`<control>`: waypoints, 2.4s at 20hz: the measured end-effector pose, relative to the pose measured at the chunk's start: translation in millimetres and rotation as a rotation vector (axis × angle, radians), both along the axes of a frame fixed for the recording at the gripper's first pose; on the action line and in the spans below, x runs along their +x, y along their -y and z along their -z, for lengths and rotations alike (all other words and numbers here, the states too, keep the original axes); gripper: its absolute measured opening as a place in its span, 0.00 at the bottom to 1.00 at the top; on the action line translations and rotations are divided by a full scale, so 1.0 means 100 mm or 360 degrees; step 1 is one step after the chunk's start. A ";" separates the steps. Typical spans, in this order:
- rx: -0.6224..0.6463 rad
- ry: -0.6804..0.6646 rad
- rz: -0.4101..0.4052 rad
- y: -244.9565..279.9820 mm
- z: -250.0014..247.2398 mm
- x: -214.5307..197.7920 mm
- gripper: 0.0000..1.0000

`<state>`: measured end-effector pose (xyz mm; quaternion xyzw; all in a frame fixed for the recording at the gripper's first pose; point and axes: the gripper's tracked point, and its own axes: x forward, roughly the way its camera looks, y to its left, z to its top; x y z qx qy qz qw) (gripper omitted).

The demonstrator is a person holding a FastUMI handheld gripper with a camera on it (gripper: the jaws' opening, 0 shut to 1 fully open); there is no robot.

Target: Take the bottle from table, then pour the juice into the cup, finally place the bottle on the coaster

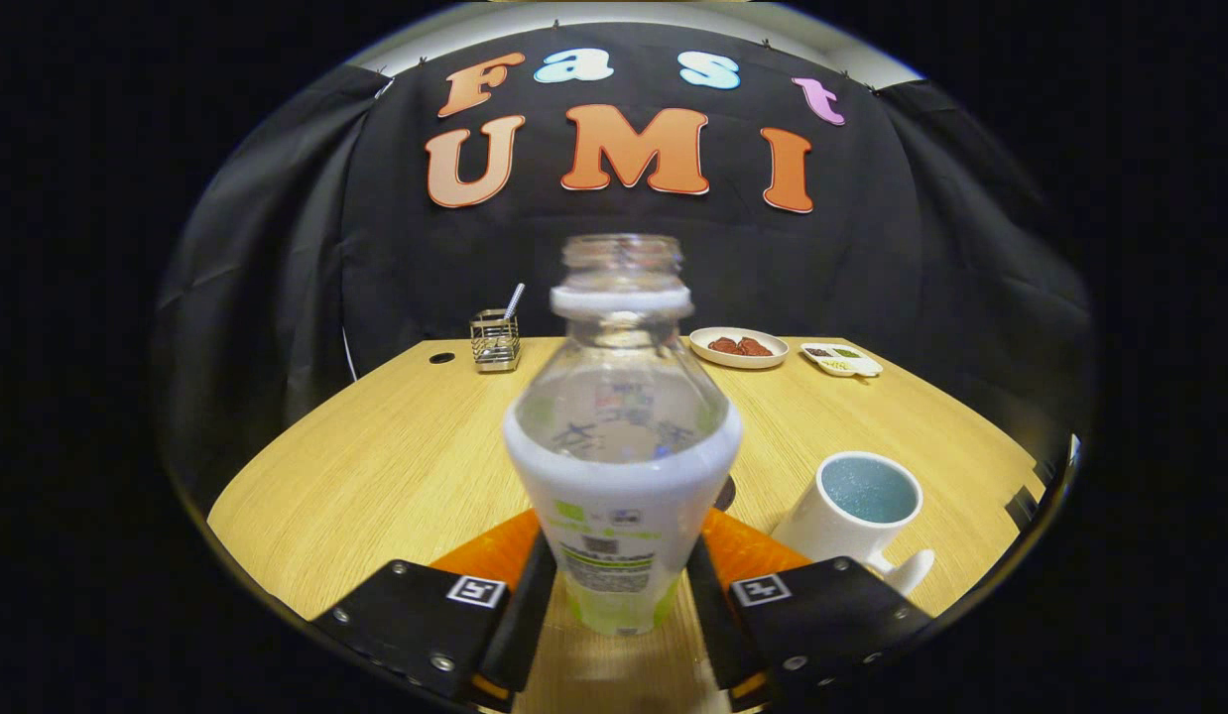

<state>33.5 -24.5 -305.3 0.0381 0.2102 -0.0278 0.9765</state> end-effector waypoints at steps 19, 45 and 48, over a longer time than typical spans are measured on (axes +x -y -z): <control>0.0670 0.0134 0.0166 -0.26 -0.44 0.11 0.56; 0.2186 0.0348 0.0489 -0.09 -1.09 0.40 0.56; 0.2289 0.0350 0.0510 -0.09 -1.12 0.42 0.56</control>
